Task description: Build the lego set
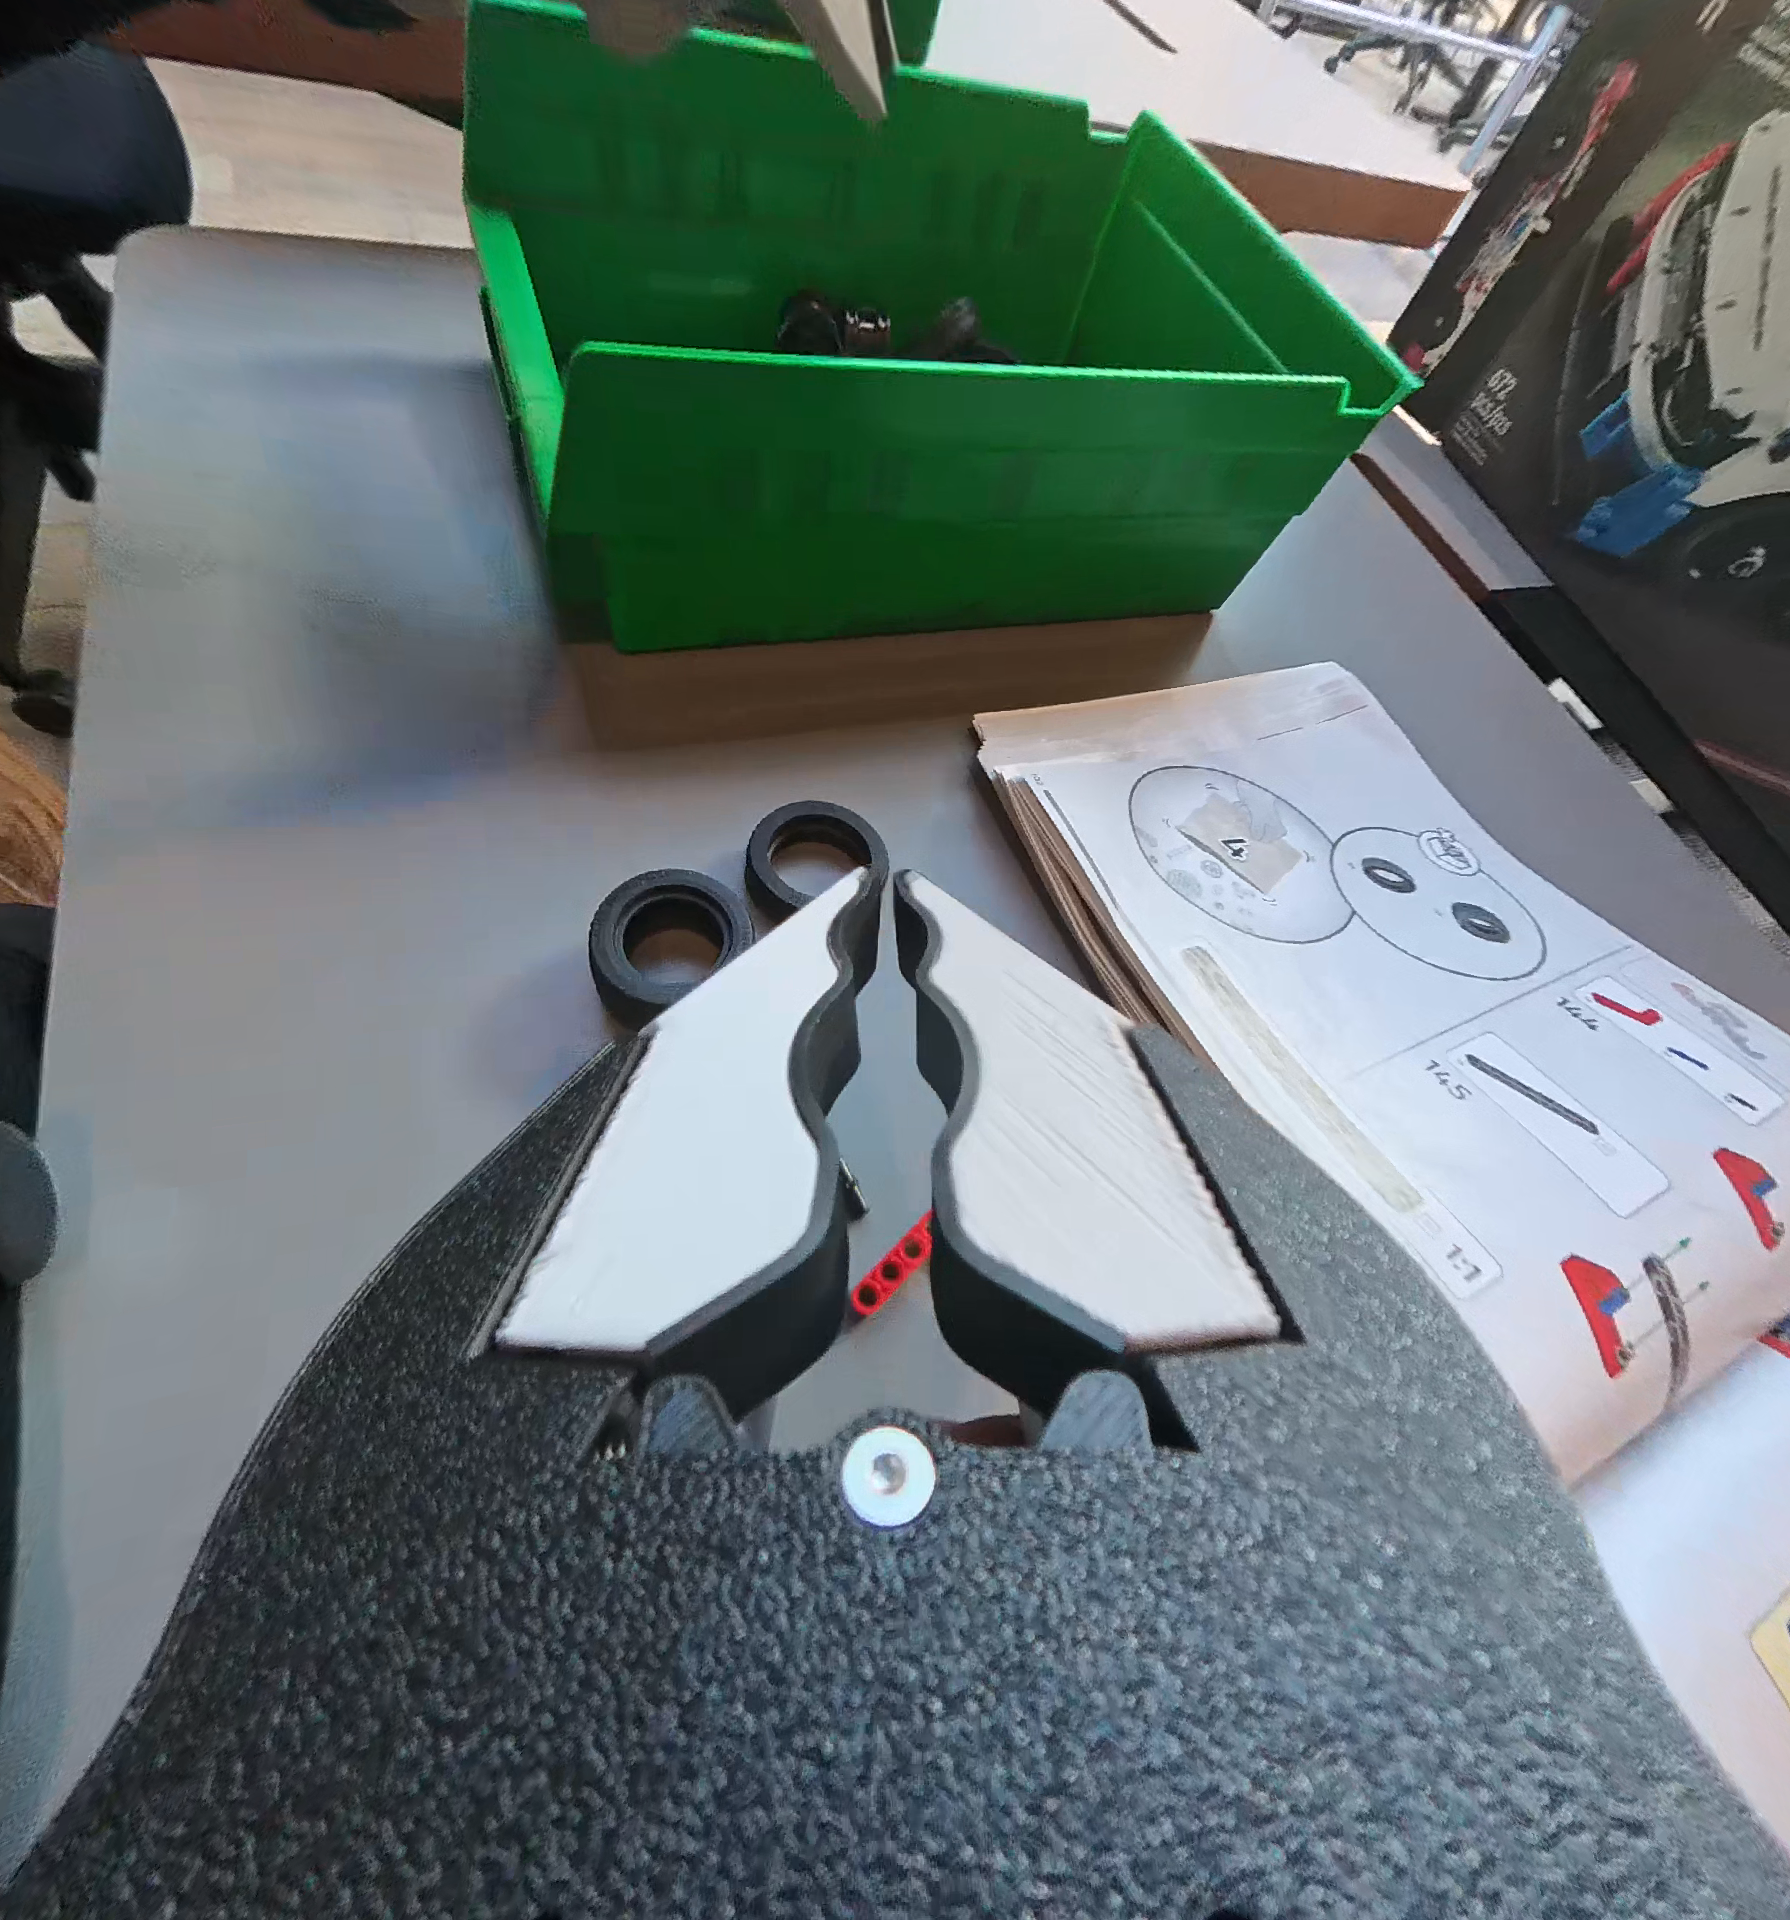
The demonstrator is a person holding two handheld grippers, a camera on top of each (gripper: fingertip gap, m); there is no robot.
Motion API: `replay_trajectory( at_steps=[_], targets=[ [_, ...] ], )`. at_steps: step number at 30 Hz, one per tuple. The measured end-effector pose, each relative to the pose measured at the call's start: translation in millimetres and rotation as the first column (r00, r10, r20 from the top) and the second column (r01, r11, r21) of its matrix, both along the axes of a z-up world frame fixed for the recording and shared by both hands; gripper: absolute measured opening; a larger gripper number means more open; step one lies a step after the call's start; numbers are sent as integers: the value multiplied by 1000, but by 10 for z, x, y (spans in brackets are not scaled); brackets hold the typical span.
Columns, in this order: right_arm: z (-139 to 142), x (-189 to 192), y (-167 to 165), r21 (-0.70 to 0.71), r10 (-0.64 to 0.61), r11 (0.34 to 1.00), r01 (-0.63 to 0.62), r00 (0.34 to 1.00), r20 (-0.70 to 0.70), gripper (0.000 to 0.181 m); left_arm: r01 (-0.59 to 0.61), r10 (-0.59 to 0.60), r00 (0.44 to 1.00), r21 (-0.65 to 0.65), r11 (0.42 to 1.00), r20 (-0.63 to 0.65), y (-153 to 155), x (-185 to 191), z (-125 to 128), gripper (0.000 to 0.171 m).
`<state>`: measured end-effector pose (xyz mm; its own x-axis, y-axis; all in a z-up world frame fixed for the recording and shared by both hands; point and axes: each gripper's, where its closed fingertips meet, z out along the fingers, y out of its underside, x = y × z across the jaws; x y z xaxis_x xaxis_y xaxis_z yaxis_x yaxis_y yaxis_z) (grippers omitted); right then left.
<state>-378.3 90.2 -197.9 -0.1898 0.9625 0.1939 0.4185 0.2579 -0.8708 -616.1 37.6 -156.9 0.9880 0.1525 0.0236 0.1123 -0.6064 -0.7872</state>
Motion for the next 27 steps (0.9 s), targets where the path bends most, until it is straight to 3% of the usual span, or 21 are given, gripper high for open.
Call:
replay_trajectory(
  at_steps=[4, 7, 19, 23, 27],
  targets=[
    [69, 199, 8, -35, -12, 999, 11, 999, -30, 2, -87, 75, 994, -154, 984, -76, 119, -447, -168, 48],
    [37, 309, 20, -39, -16, 999, 15, 1000, -23, 3, -115, 94, 991, -254, 960, -93, 127, -576, -307, 48],
    [70, 323, -17, -34, 8, 999, -11, 998, -65, 3, -198, 188, 980, -353, 914, -62, 236, -824, -694, 38],
    [61, 368, 8, -36, -5, 999, 3, 998, -68, 3, -235, 197, 971, -407, 883, -134, 244, -936, -778, 37],
    [37, 406, 29, -59, -19, 998, 15, 998, -68, 3, -232, 195, 973, -453, 861, -127, 260, -987, -931, 37]
  ],
)
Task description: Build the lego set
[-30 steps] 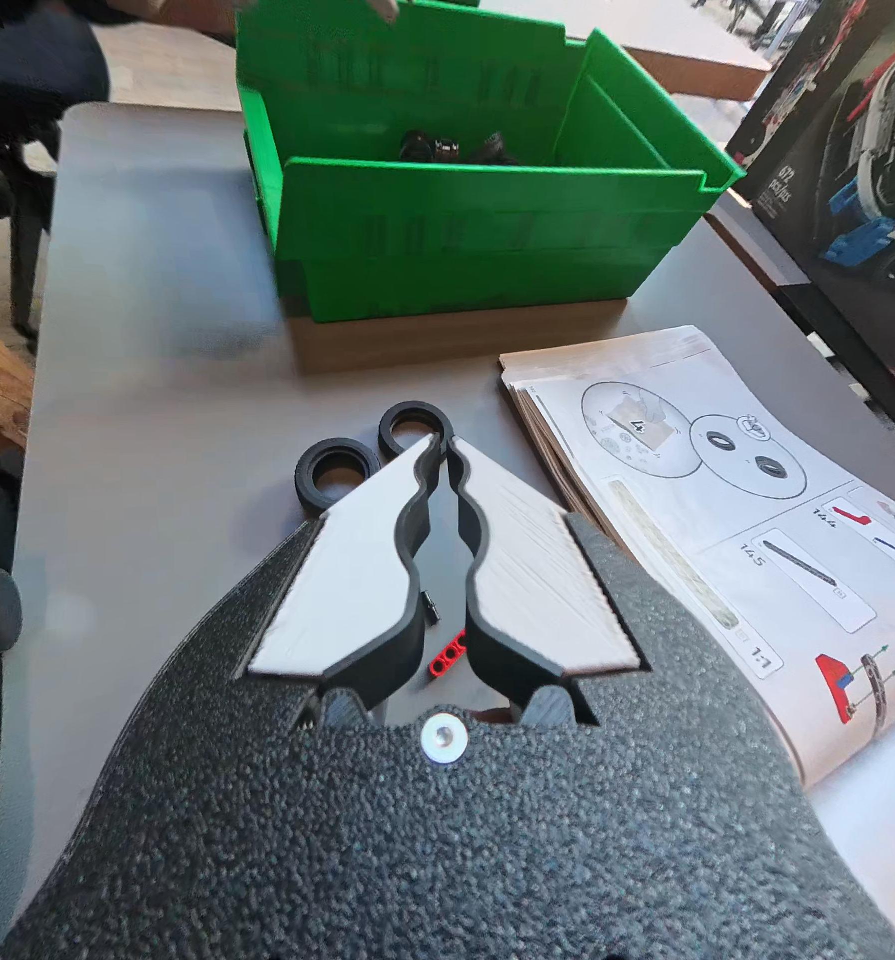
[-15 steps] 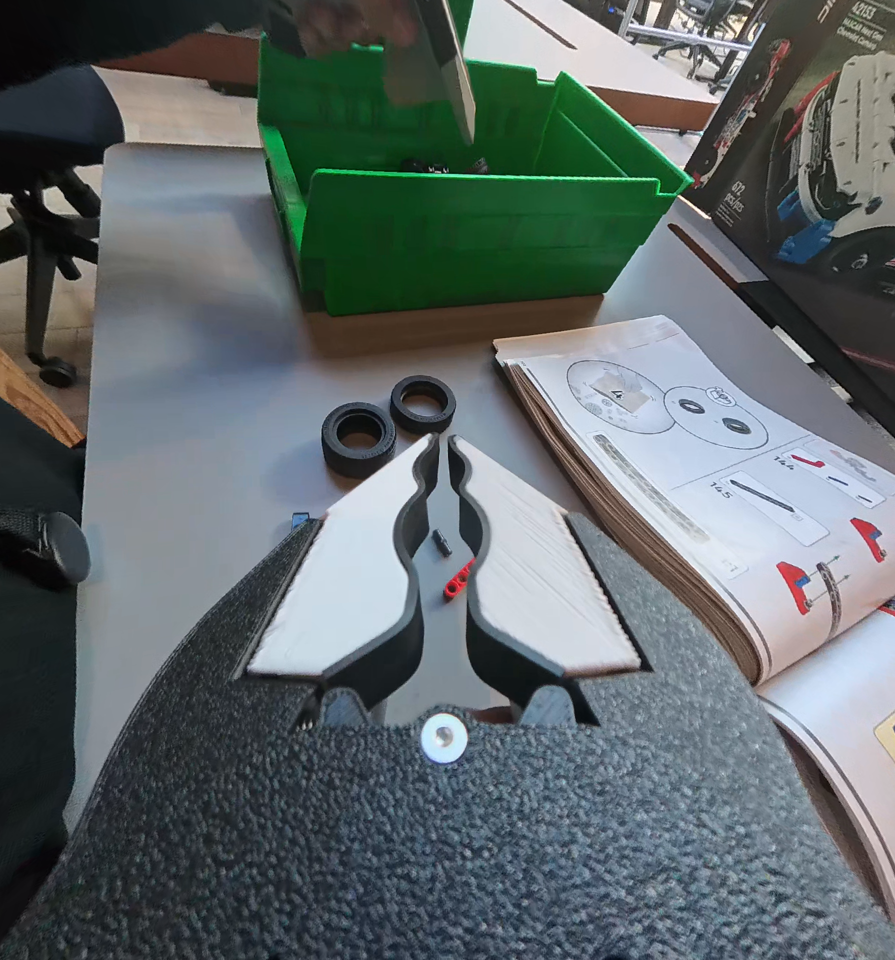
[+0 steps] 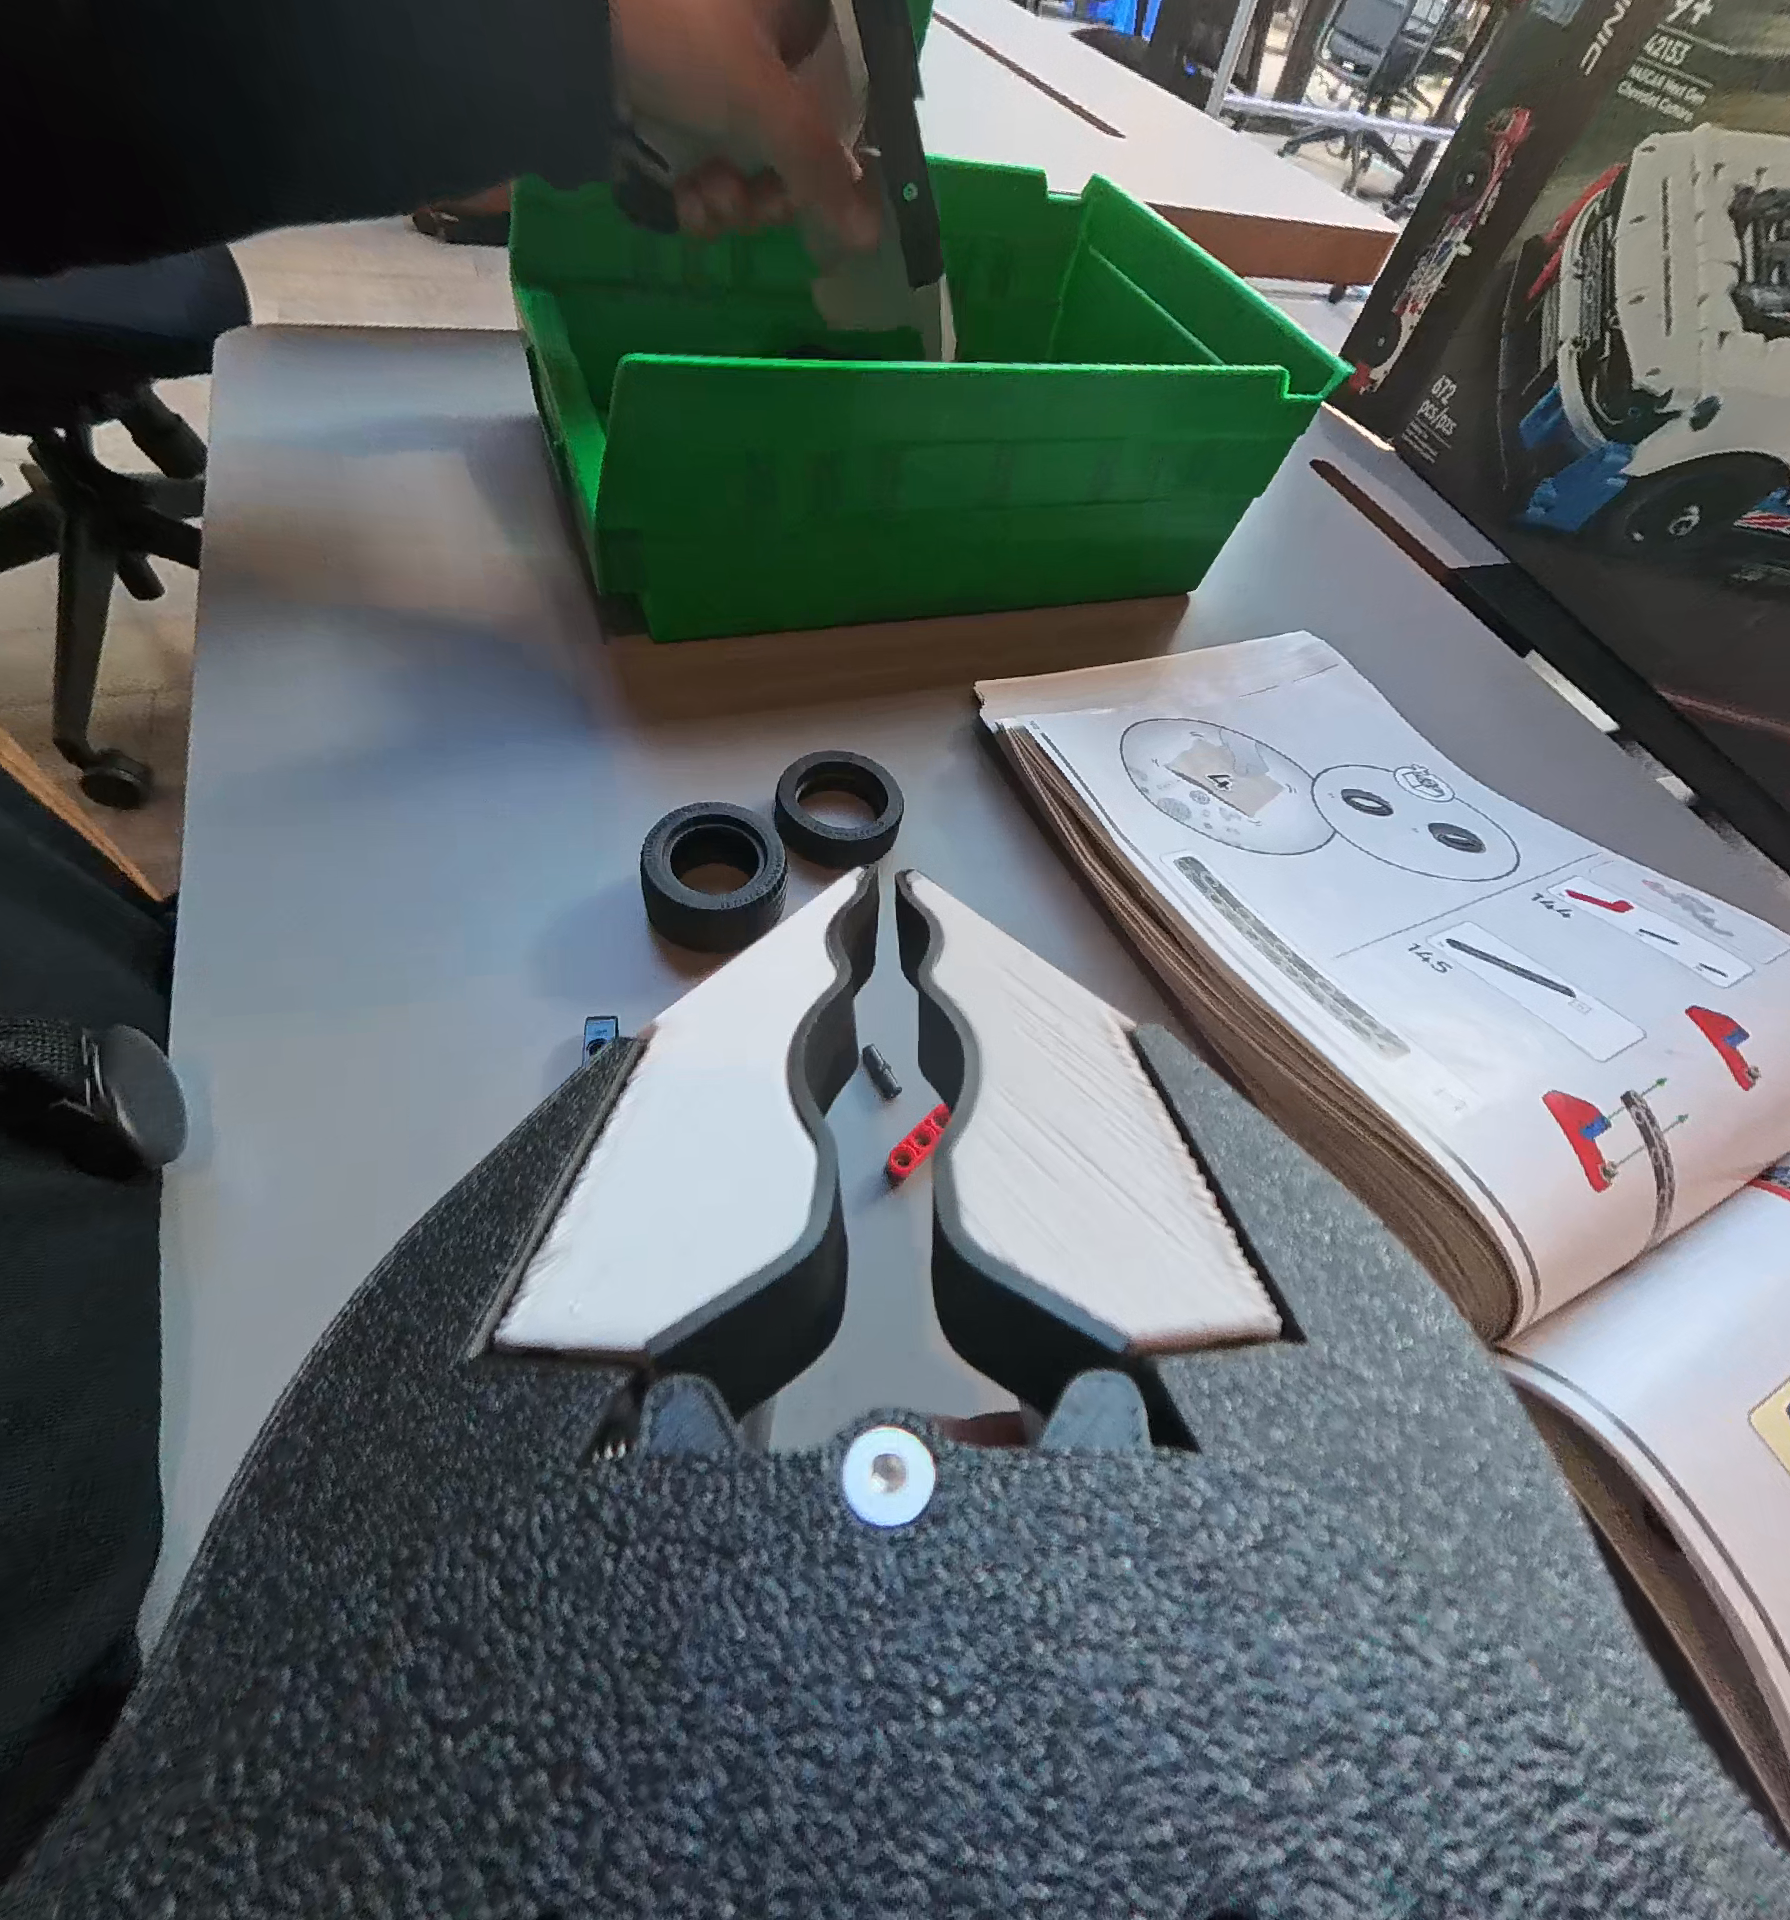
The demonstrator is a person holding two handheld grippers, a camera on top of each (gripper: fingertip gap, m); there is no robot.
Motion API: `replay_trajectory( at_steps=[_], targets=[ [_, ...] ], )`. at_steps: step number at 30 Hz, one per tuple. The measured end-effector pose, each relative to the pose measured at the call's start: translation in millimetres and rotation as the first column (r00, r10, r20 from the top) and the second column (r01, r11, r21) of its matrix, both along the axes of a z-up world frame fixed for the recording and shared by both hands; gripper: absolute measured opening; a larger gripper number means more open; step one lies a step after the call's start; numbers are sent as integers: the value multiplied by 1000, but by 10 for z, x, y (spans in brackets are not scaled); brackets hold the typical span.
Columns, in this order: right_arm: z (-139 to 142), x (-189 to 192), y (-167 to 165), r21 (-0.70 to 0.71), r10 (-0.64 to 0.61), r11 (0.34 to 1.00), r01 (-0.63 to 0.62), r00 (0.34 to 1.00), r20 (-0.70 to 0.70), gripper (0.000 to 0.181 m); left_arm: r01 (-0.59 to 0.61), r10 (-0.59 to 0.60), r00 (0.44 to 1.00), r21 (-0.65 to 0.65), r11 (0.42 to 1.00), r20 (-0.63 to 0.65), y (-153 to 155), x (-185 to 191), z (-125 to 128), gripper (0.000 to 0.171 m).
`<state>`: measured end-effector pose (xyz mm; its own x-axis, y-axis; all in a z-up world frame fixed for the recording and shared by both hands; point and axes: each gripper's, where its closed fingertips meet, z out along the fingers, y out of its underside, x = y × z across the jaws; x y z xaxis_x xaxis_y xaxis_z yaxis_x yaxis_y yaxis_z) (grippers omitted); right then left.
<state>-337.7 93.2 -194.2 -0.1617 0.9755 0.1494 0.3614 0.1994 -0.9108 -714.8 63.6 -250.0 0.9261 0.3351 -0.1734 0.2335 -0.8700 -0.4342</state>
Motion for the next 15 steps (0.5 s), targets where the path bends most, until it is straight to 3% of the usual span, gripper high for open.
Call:
replay_trajectory(
  at_steps=[3, 5, 15],
  targets=[
    [-13, 18, 13, 5, -6, 1000, 6, 1000, 2, 3, 31, -34, 999, -90, 995, -40, -35, -18, -110, 15],
    [-16, 29, 27, 5, -10, 1000, 10, 1000, 6, 3, 48, -55, 995, -88, 995, -82, -12, 9, -72, 10],
    [-67, -3, 53, -7, -18, 1000, 18, 999, 30, 3, 219, -207, 951, 28, 975, -230, 221, 204, 233, 10]
  ],
)
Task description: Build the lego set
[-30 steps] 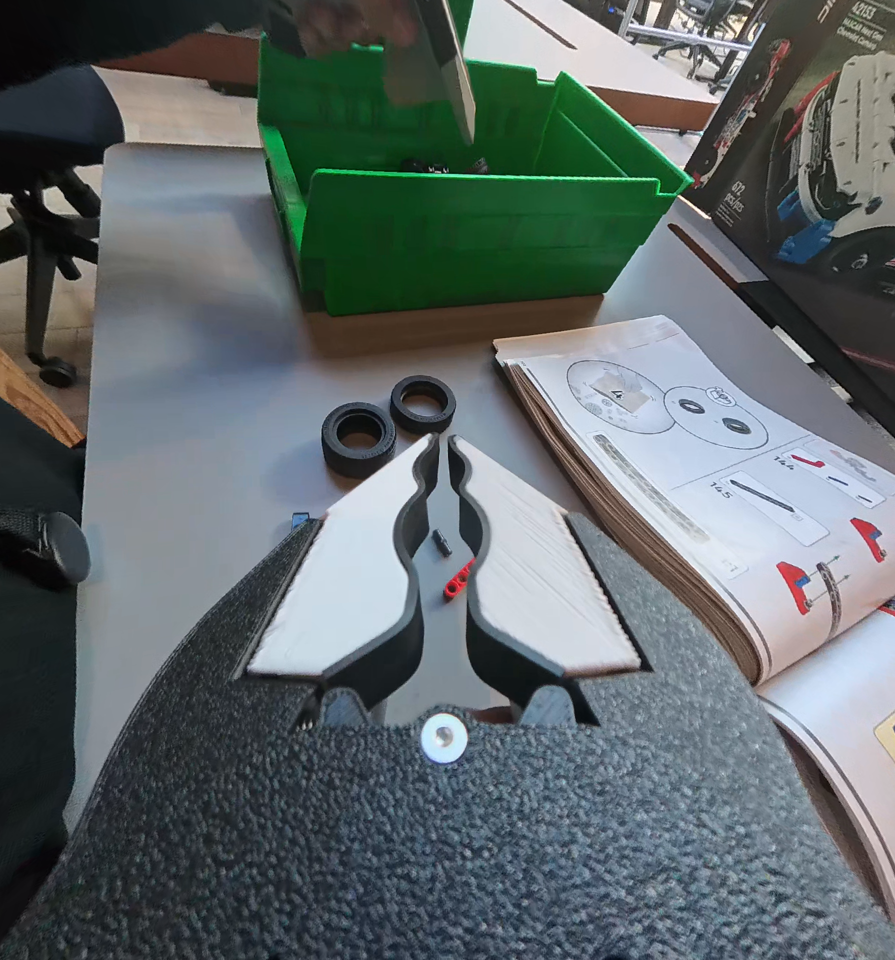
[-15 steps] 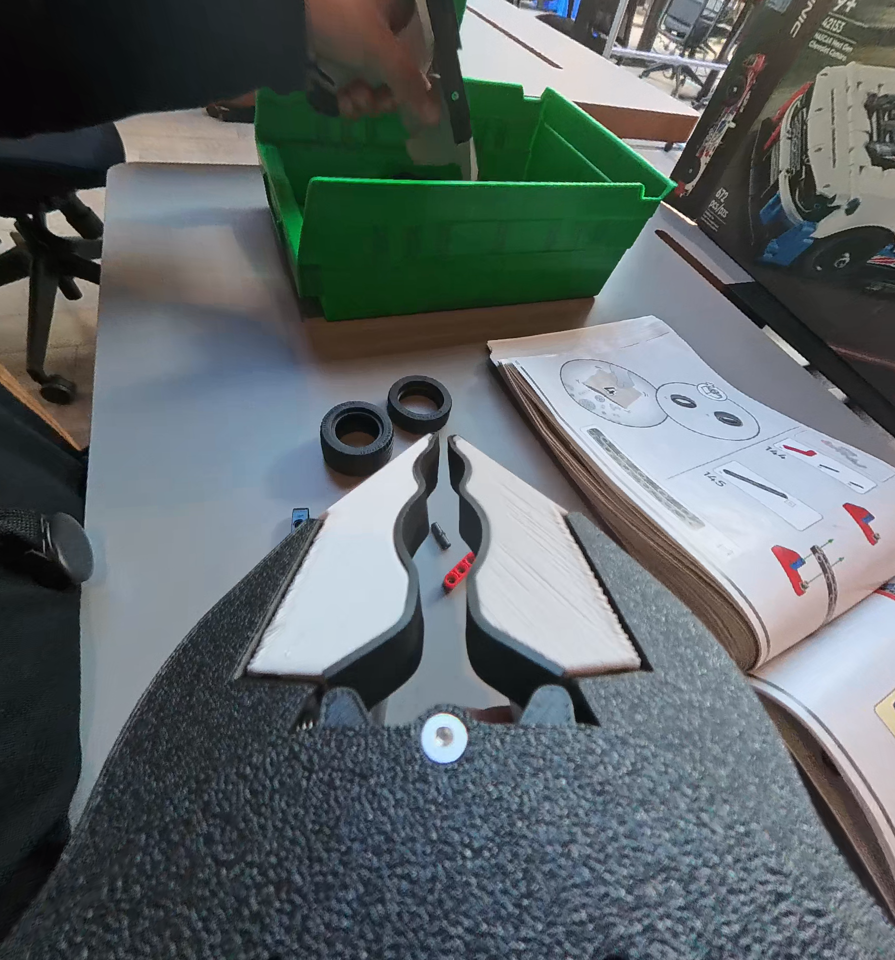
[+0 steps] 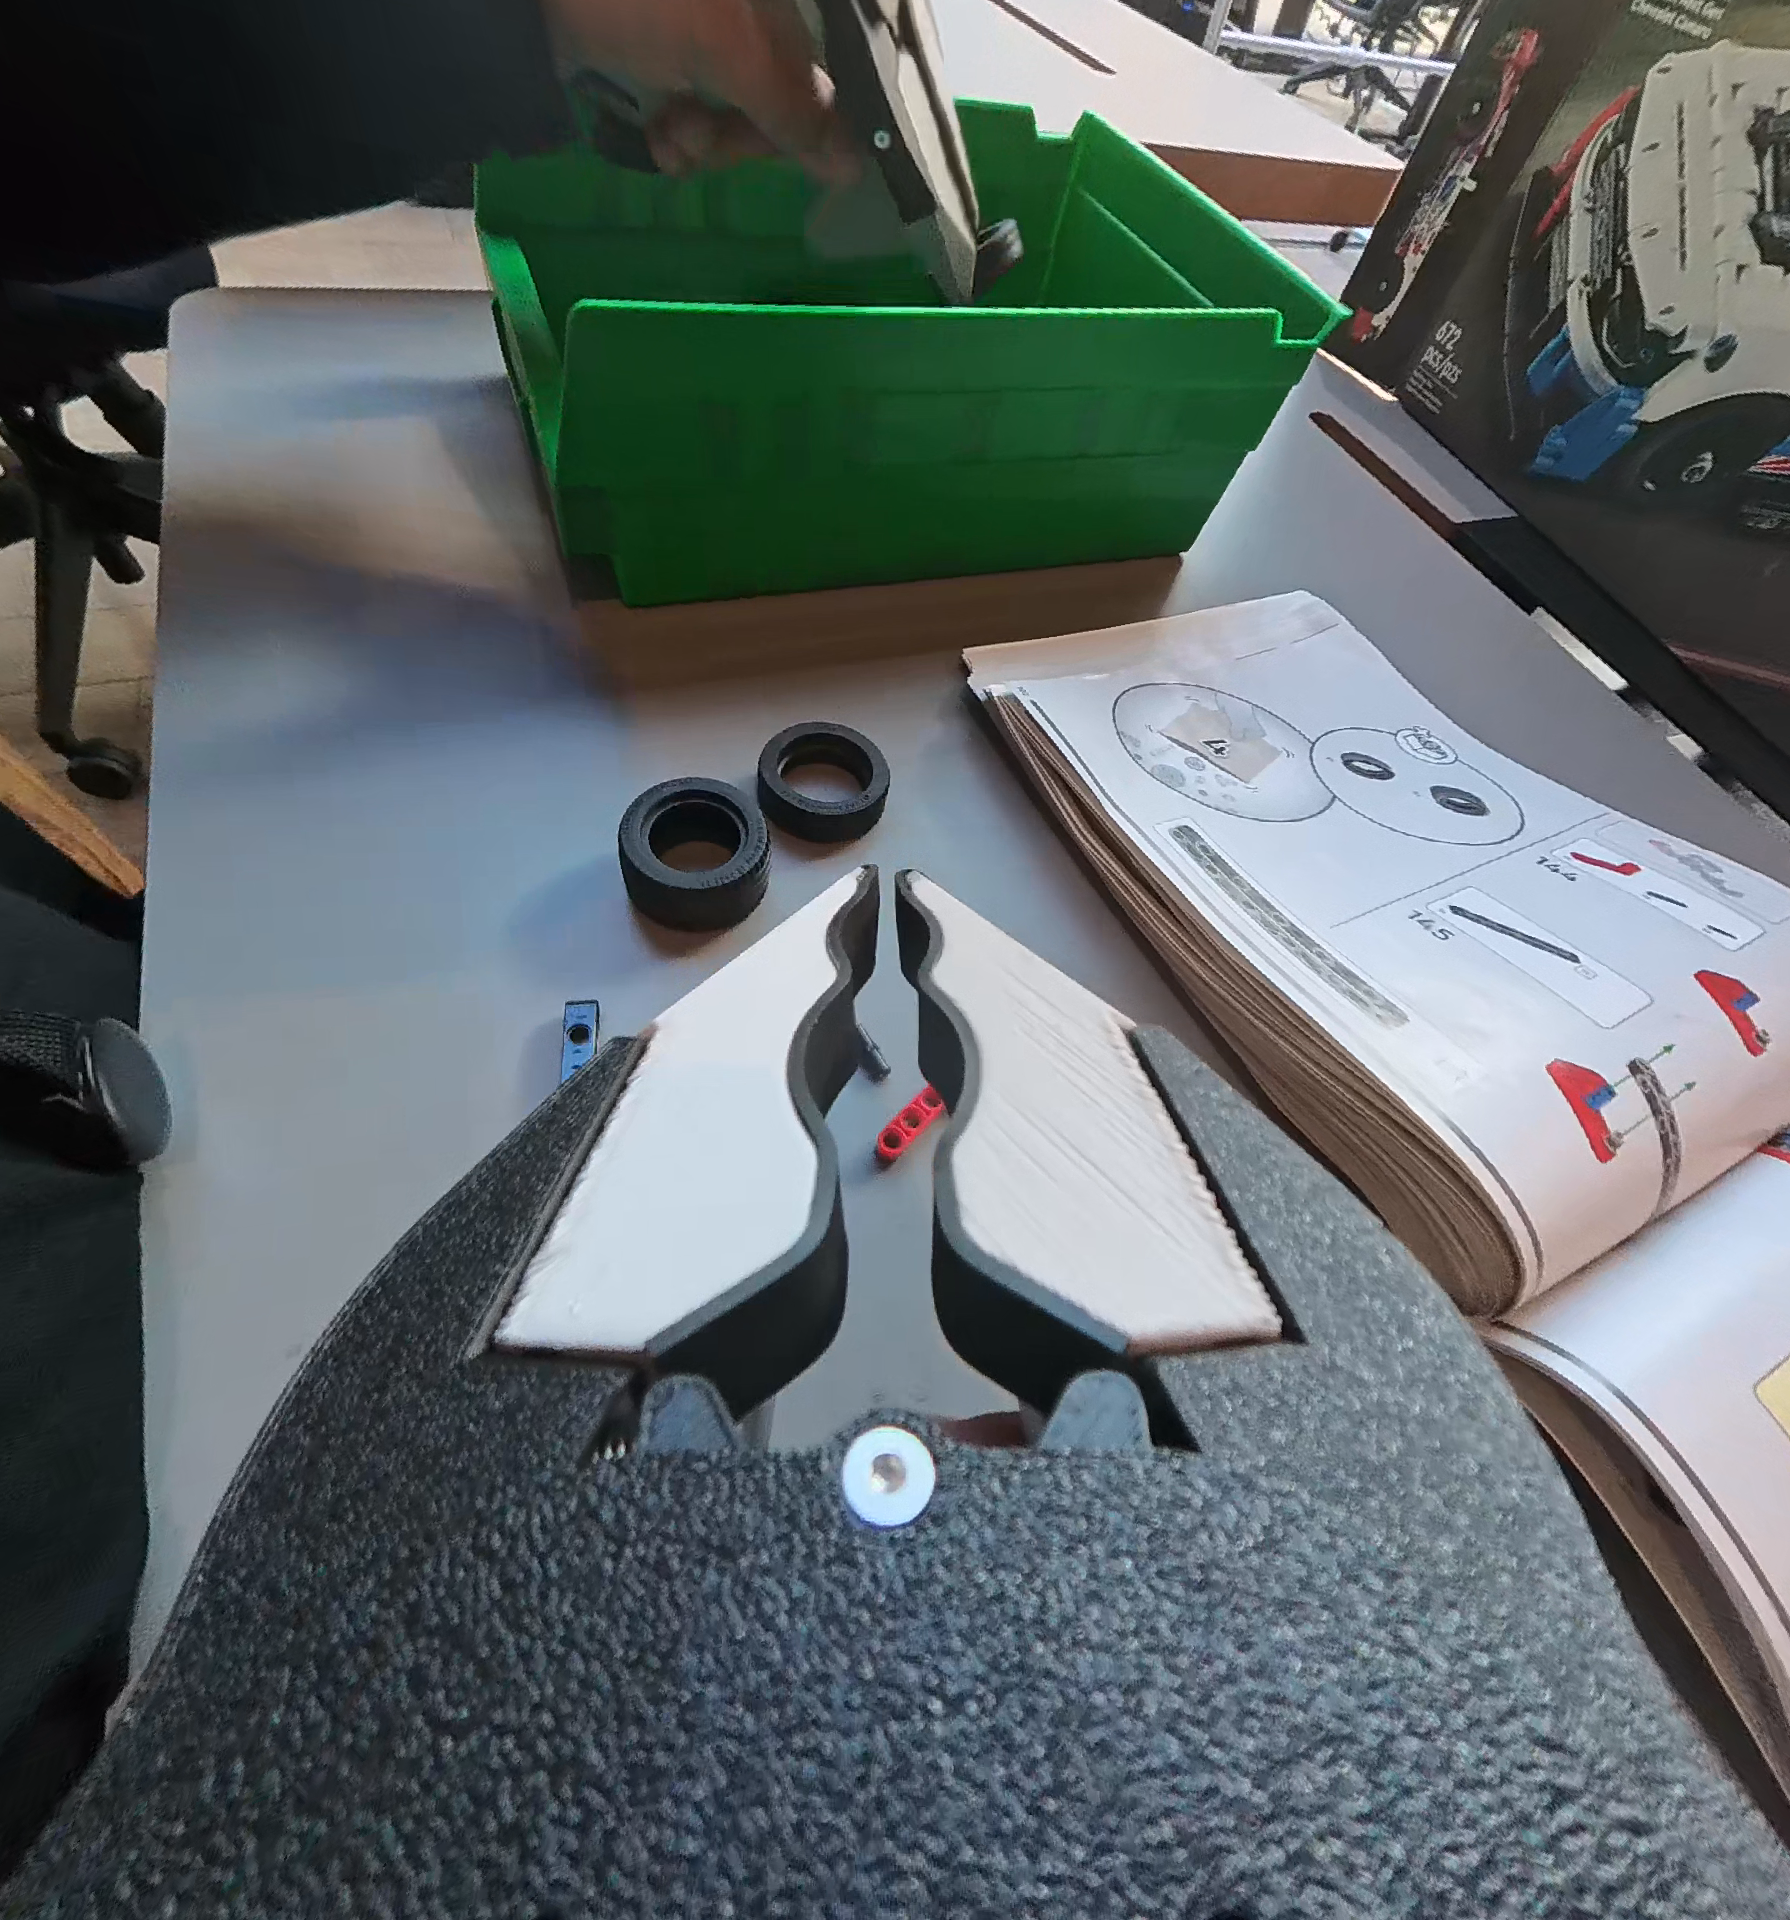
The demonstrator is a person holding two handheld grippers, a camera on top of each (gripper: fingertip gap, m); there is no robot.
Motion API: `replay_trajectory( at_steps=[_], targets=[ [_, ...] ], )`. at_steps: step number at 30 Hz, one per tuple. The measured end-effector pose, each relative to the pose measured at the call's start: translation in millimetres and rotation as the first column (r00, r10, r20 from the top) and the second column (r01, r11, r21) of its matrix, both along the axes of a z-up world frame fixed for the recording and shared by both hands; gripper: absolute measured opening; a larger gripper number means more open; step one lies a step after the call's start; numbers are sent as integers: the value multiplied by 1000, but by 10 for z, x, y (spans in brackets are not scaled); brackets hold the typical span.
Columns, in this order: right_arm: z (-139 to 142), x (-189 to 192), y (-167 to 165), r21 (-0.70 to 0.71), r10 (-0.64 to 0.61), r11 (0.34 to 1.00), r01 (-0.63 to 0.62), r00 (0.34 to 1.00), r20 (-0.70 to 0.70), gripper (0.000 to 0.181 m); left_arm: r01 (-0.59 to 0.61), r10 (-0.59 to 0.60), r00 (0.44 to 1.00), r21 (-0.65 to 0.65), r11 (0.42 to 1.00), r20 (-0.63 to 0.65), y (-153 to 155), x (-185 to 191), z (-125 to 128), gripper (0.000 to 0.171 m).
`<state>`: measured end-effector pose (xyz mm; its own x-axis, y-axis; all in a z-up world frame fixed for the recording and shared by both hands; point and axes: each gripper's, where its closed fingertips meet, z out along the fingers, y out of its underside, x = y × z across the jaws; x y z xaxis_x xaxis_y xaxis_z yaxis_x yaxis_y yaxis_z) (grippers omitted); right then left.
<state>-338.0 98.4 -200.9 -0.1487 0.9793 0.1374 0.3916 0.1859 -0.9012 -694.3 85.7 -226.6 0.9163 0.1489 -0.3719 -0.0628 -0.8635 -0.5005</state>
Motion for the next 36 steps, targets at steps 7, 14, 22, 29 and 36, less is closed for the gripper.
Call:
replay_trajectory(
  at_steps=[7, 14, 22, 29, 36],
  targets=[
    [-34, -35, -27, 8, 6, 1000, -6, 1000, 23, 3, 11, 0, 996, -135, 991, 84, 6, -149, -371, 32],
    [-92, -69, 3, -32, -3, 999, 4, 999, 33, 3, 32, -25, 998, -147, 989, 49, 50, -160, -411, 22],
    [-25, -173, -26, -105, -2, 994, 6, 999, 33, 4, 2, -1, 1000, -103, 995, 6, -1, -115, -320, 37],
    [399, -79, 298, -2, -30, 1000, 31, 995, 98, 14, -8, 9, 1000, 101, 995, -9, -29, 5, -25, 45],
    [206, -786, 1547, 80, -91, 995, 64, 915, 394, 0, 81, -87, 996, 200, 976, 19, 124, 281, 84, 43]
  ],
)
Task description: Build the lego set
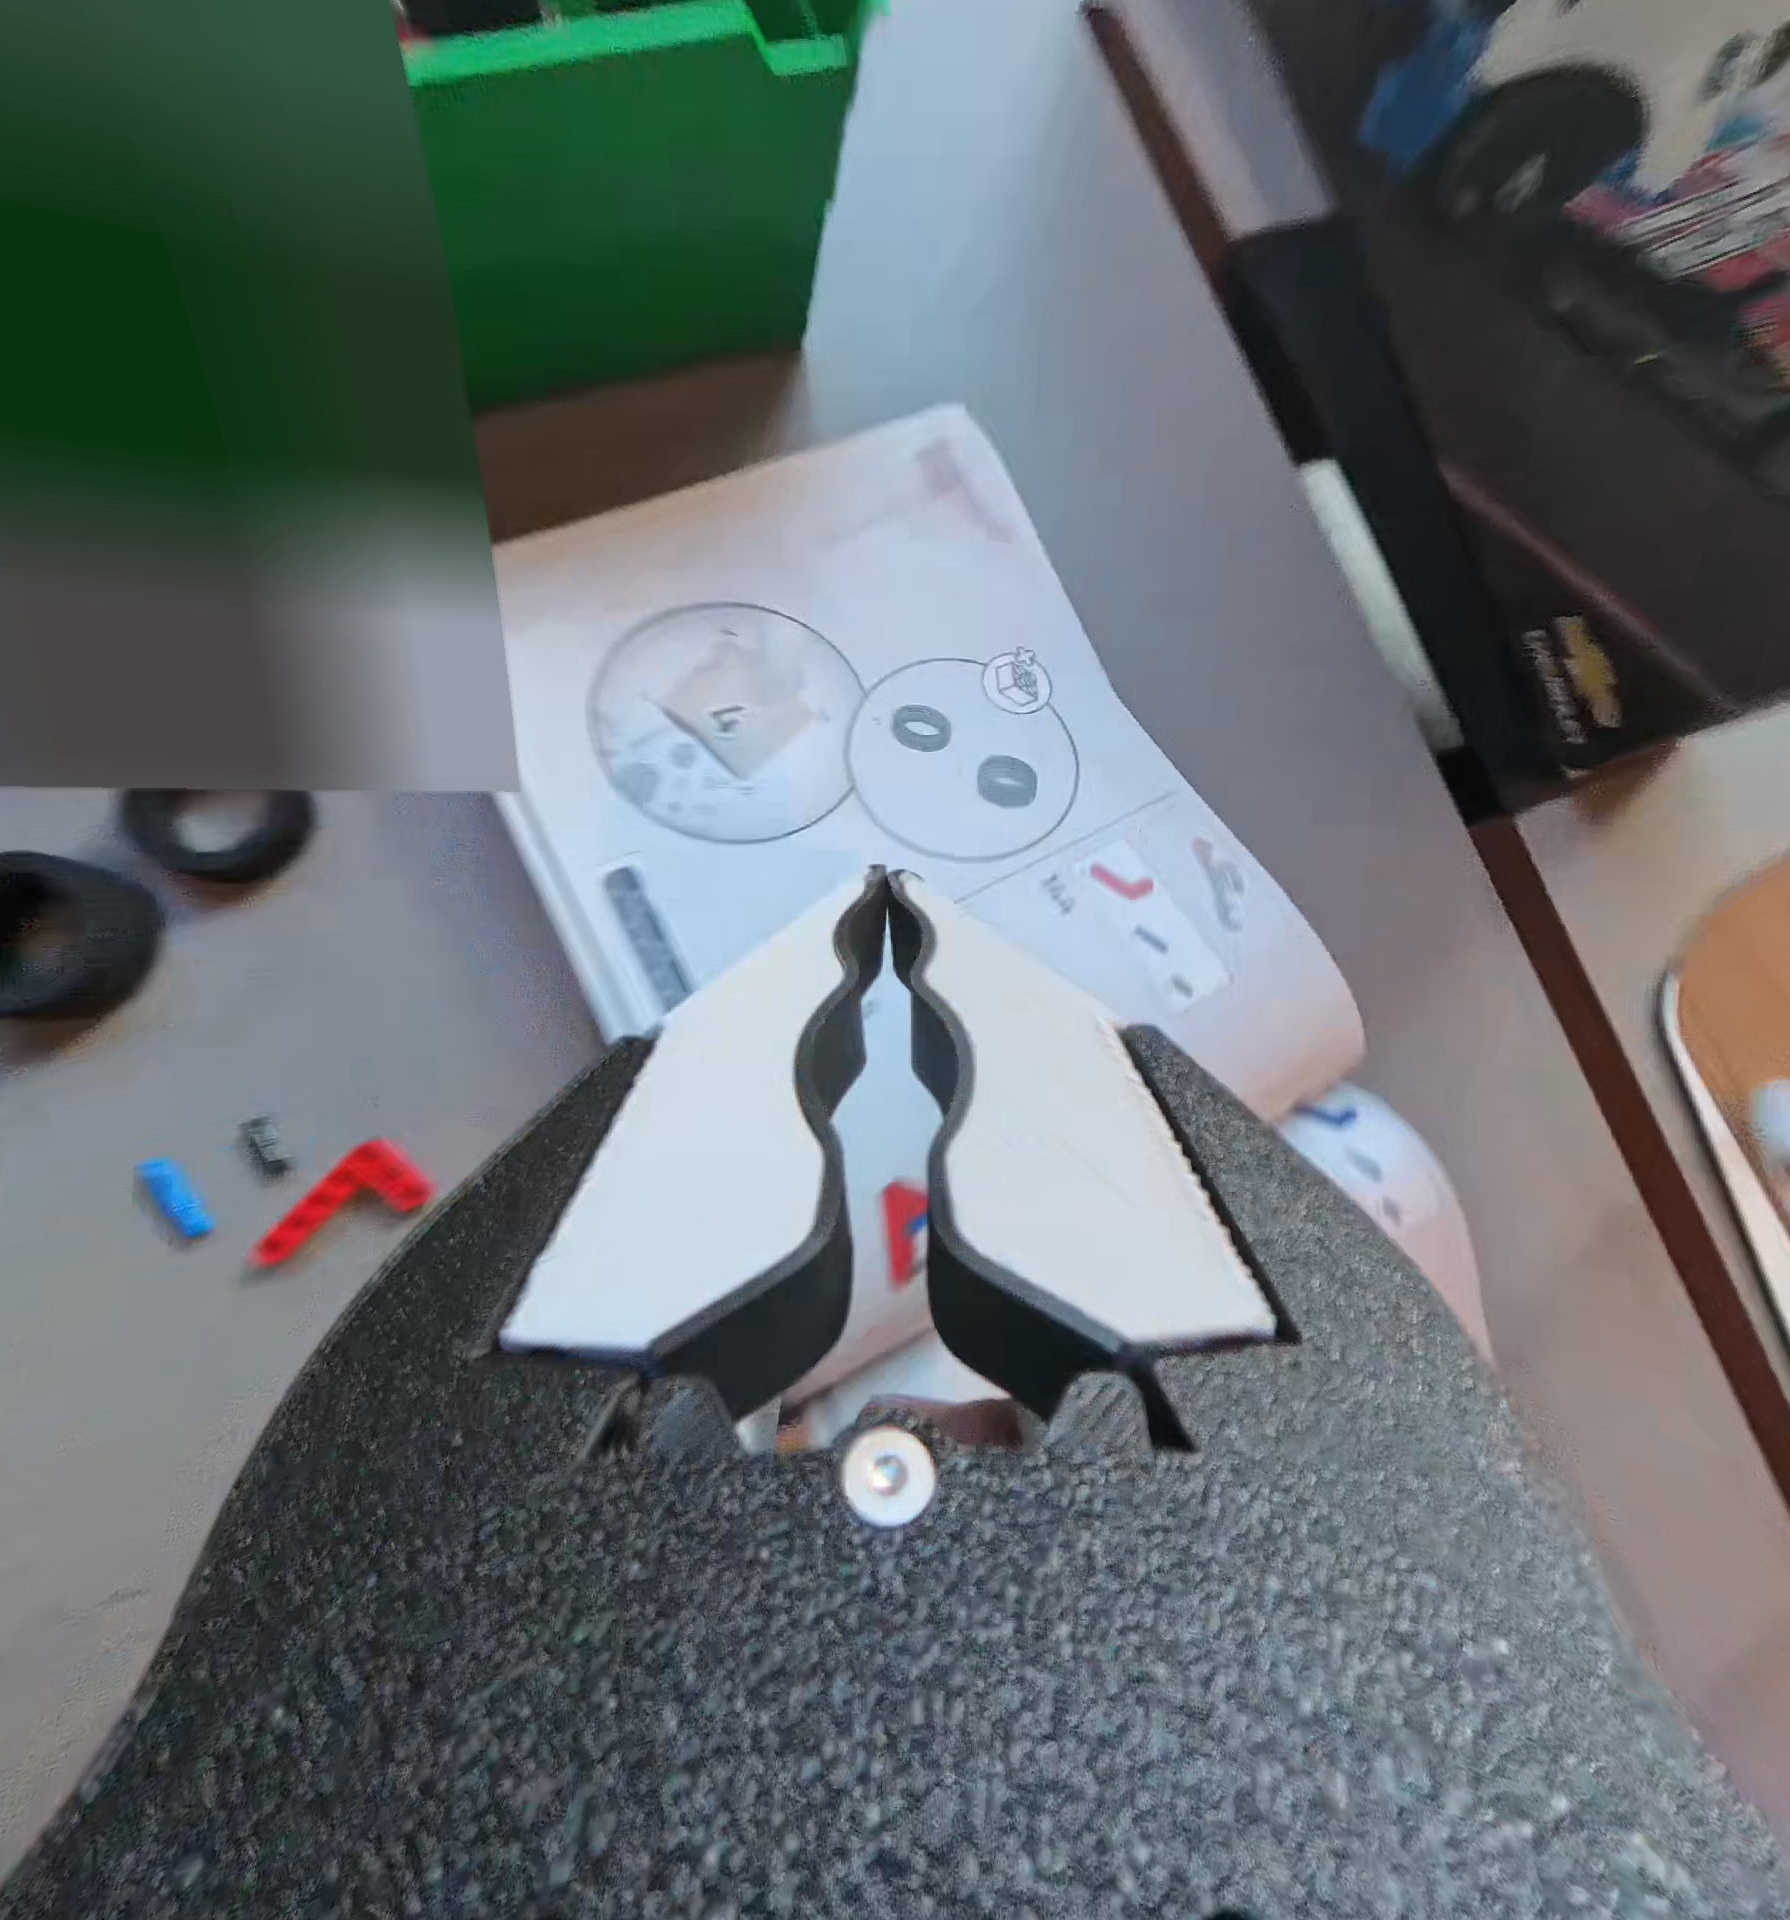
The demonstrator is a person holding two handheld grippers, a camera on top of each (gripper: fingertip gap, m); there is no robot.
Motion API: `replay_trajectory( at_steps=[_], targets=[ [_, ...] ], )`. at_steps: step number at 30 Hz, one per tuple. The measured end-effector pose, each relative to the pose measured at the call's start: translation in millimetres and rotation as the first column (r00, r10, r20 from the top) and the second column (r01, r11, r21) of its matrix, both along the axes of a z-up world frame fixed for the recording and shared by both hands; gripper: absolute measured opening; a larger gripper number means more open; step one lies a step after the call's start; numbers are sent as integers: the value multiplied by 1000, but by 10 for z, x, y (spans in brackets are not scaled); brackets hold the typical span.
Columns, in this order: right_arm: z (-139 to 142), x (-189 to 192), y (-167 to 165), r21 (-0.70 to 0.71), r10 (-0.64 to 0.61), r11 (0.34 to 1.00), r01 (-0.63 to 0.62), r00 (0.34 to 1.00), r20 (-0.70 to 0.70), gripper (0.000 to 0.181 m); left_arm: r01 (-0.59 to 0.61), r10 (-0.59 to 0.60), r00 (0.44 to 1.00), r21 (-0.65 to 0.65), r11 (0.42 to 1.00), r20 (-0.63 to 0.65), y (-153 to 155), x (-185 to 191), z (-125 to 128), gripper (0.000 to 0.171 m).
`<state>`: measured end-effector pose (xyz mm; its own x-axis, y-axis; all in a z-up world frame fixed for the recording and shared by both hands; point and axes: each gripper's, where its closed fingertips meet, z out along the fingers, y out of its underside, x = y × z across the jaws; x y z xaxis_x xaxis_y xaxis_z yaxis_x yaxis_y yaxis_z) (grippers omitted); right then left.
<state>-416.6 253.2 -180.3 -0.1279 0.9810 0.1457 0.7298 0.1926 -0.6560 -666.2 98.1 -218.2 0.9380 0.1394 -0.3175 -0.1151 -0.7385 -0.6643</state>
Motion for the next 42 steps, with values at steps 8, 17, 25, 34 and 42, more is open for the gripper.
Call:
replay_trajectory(
  at_steps=[8, 17, 25, 34, 42],
  targets=[
    [-1055, -465, -12, -144, 289, 954, -263, 933, 213, 0, 58, -59, 998, 77, 995, 14, 86, 169, 92, 40],
    [-1053, -462, -10, 10, 347, 936, -352, 927, 140, 0, 44, -49, 997, 82, 996, 63, 121, 144, 11, 40],
    [-1053, -467, -7, 11, 362, 931, -366, 923, 131, 0, 29, -34, 997, 75, 997, 67, 94, 97, -20, 40],
    [-1053, -469, -6, -4, 362, 931, -364, 923, 130, 0, 20, -25, 997, 64, 998, 73, 73, 69, -68, 40],
    [-159, -456, 223, 50, 306, 951, -305, 952, -17, 0, 5, -9, 997, 54, 999, 80, 62, 18, -133, 40]
  ],
)
